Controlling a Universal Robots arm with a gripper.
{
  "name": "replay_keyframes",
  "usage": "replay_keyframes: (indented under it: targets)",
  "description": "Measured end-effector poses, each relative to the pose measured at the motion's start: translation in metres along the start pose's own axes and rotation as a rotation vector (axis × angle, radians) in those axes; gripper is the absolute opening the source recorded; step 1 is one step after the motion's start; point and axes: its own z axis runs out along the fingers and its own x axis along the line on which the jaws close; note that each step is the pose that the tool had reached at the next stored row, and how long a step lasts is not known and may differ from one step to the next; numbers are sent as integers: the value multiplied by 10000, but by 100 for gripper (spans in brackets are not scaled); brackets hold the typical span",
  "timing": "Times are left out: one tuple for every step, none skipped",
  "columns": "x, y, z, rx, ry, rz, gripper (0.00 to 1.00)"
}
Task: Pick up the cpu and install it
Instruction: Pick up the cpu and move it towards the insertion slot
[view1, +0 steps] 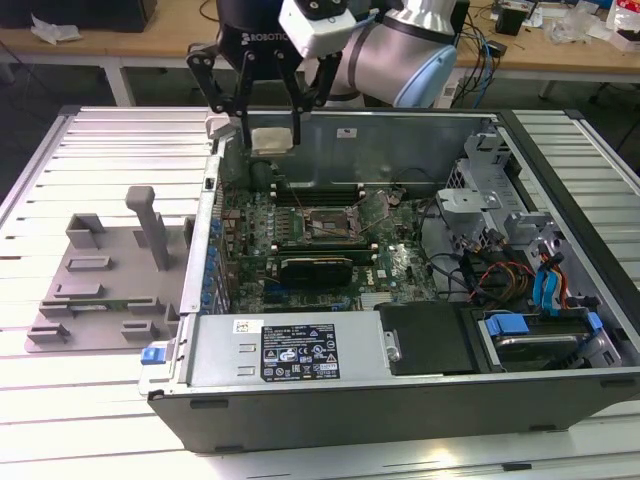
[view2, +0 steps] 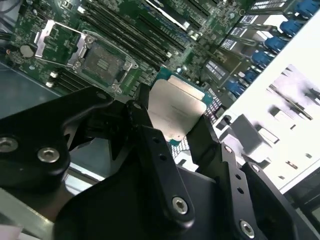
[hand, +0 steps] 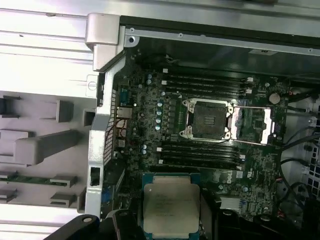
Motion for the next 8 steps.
replay_keyframes:
  targets:
    - [-51, 18, 6, 17, 3, -1, 55]
    - [-80, 35, 10, 30, 4, -1, 55]
    - [-99, 46, 12, 39, 5, -1, 55]
    - [-136, 69, 17, 59, 6, -1, 55]
    - [-169, 89, 20, 80, 8, -2, 55]
    - [-185, 98, 21, 91, 9, -2, 55]
    - [-247, 129, 30, 125, 12, -3, 55]
    - [-285, 146, 37, 141, 13, -3, 55]
